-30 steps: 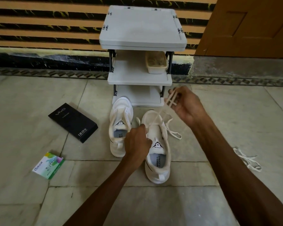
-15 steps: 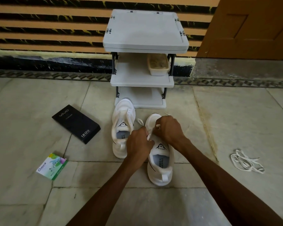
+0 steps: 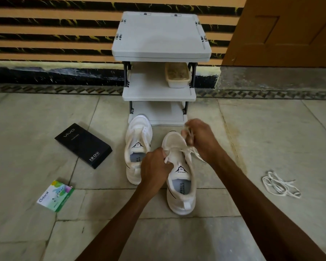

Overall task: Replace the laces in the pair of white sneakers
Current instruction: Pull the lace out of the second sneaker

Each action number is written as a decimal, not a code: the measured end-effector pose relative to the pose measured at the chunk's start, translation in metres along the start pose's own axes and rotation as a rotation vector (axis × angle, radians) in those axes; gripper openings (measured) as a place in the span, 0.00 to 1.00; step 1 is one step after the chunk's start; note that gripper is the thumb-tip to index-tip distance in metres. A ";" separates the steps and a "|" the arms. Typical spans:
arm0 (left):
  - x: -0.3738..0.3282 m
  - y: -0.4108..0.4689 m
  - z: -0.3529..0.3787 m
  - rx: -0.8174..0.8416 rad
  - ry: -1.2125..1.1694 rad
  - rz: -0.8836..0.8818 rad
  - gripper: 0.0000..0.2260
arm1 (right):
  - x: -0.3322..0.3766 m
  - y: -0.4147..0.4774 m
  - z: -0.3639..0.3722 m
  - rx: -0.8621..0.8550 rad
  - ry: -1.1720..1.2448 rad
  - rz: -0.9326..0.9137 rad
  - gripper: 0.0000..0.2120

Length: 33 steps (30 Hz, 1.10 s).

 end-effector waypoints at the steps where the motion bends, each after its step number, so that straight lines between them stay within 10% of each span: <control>1: 0.000 0.000 0.000 0.003 -0.005 -0.002 0.09 | -0.007 0.002 -0.002 0.006 -0.302 -0.032 0.06; 6: 0.000 -0.001 0.000 0.003 -0.031 -0.007 0.09 | -0.041 0.002 0.012 0.111 -1.310 -0.160 0.06; 10: -0.001 -0.003 -0.001 -0.002 -0.038 0.001 0.09 | -0.028 0.001 0.018 0.104 -1.219 -0.293 0.06; 19: 0.002 -0.003 -0.002 -0.007 -0.015 -0.006 0.08 | 0.063 -0.028 0.016 -0.113 -0.138 -0.643 0.06; 28: -0.002 -0.006 -0.003 0.008 -0.011 -0.007 0.07 | -0.023 -0.010 0.036 0.164 -1.386 -0.250 0.09; 33: -0.001 -0.006 -0.001 0.008 0.006 -0.016 0.09 | -0.035 -0.006 0.022 0.064 -1.301 -0.266 0.08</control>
Point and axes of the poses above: each hand's wrist, its own y-axis towards the middle knuckle, its own z-axis out of the palm, x = y × z, the point moved 7 cm from there along y, towards the middle knuckle, and after that the axes turned 14 degrees about y, right-handed, at the moved point
